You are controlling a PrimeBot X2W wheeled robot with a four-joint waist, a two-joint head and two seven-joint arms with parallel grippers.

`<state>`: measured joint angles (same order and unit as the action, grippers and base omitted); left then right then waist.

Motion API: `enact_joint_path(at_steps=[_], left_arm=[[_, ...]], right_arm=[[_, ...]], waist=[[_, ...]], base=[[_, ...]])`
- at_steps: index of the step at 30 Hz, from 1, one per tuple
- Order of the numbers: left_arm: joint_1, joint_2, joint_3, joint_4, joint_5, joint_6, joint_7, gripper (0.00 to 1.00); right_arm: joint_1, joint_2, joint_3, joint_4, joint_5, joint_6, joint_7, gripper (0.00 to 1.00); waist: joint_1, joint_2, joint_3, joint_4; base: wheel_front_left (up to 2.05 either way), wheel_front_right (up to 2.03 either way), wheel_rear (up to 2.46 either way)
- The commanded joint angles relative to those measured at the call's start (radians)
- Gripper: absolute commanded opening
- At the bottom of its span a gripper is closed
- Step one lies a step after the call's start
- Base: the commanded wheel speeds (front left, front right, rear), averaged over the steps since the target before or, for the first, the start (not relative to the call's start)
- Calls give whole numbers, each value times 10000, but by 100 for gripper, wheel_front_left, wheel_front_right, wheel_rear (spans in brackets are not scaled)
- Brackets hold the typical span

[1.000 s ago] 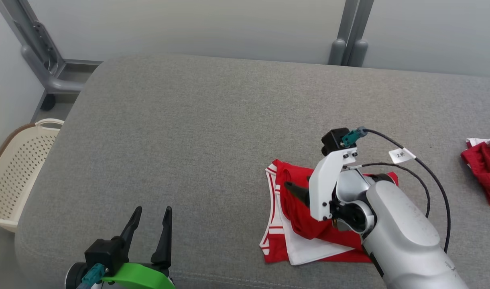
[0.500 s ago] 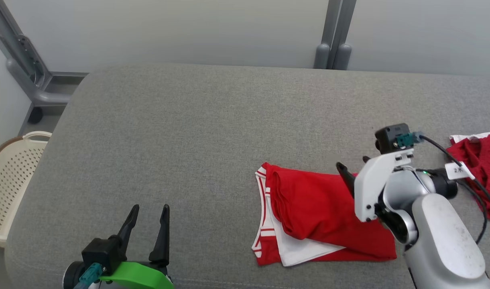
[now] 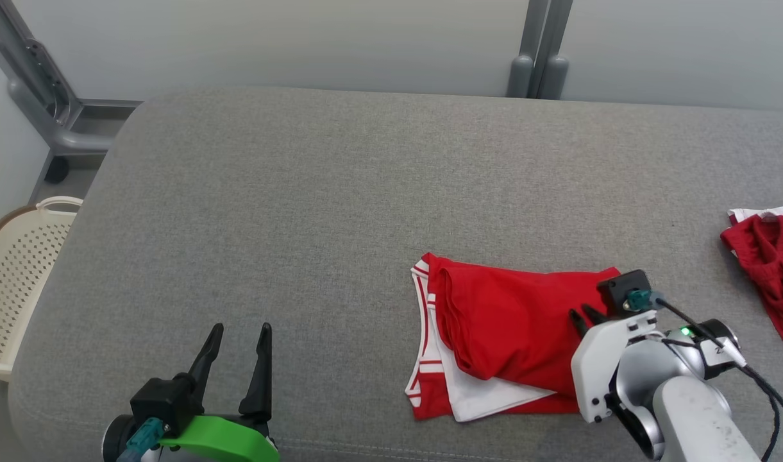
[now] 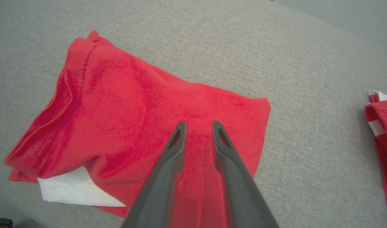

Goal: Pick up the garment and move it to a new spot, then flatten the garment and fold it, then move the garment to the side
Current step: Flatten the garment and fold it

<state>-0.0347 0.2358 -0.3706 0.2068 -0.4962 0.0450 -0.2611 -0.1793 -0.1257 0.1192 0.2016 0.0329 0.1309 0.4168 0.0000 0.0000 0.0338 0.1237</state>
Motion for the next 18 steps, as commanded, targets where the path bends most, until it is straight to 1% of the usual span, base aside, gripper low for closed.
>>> enact_joint_path(at_steps=[1, 7, 13, 18], left_arm=[[-166, -25, 6, 32, 78, -53, -49, 100], [-105, -112, 21, 116, 105, -121, -49, 100], [-65, -146, 70, 136, 160, -175, -50, 100], [-64, -171, 46, 174, 194, -239, -43, 100]], right_arm=[[131, 3, 171, 206, -168, -6, -193, 0], [145, 98, 819, 889, -346, -6, -787, 0], [-211, 215, 1109, 1609, -934, -6, -1503, 0], [-383, 443, 1549, 2452, -1010, -6, -1771, 0]], waist=[[0, 0, 24, 69], [0, 0, 1, 204], [0, 0, 24, 313], [0, 0, 59, 433]], base=[[0, 0, 0], [0, 0, 0], [0, 0, 0], [0, 0, 0]])
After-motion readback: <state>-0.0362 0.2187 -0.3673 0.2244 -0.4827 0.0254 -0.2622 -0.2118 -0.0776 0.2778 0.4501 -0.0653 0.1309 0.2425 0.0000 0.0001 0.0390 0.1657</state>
